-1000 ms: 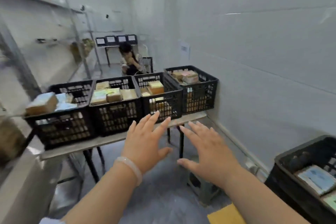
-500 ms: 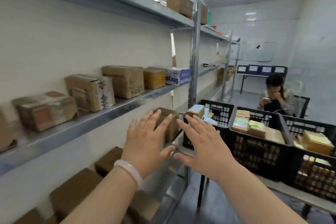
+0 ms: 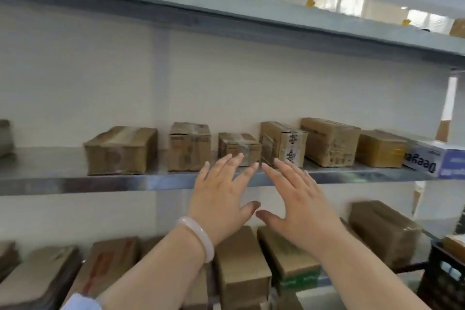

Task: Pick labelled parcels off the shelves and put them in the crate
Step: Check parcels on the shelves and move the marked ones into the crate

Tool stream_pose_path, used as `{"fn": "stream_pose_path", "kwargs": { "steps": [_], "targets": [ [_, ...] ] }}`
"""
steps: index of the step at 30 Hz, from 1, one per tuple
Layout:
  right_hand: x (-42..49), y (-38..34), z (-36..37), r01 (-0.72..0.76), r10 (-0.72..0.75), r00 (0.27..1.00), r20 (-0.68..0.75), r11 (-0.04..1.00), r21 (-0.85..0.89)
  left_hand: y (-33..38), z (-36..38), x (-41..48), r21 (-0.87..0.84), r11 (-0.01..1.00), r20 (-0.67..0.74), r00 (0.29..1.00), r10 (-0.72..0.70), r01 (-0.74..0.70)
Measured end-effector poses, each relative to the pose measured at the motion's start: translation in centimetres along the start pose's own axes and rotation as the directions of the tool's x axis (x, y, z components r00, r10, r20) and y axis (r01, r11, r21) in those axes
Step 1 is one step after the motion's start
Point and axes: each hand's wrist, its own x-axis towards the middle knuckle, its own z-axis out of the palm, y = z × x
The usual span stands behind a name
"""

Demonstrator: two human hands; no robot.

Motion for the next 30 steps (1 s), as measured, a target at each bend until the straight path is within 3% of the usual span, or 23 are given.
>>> {"fn": "stream_pose_path", "kwargs": {
  "steps": [9,12,14,19,22,24,30],
  "targets": [
    [4.3,-8.1,2.6,0.24,-0.232,0.971,-0.062,0.953,0.183,-9.1,-5.4,-4.6,0.165,0.949,-0.079,0.963,-0.257,0.267],
    [6.0,-11.6,3.6,0.285,-0.271,0.958,-0.093,0.934,0.216,-12.4,-7.0,-5.6,0.169,0.928,-0.141,0.94,-0.31,0.332],
    [7.0,-13.8,4.3,0.289,-0.267,0.956,-0.118,0.923,0.253,-14.7,-7.8,-6.0,0.161,0.915,-0.111,0.928,-0.354,0.369],
    [10.0,-18.3,6.0,0.218,-0.189,0.974,-0.122,0.93,0.295,-20.4,-8.8,-4.6,-0.006,0.925,-0.027,0.925,-0.379,0.379],
    [11.5,-20.7,6.3,0.181,-0.132,0.977,-0.167,0.929,0.323,-23.9,-9.0,-3.0,-0.05,0.916,-0.039,0.916,-0.4,0.398],
    [12.2,-21.9,6.6,0.158,-0.1,0.977,-0.188,0.932,0.327,-25.8,-8.7,-2.1,-0.051,0.904,0.034,0.905,-0.423,0.424],
    [12.9,-23.7,8.4,0.079,-0.03,0.989,-0.148,0.938,0.338,-29.7,-7.3,0.2,-0.333,0.729,0.259,0.801,-0.539,0.598]
  ]
}}
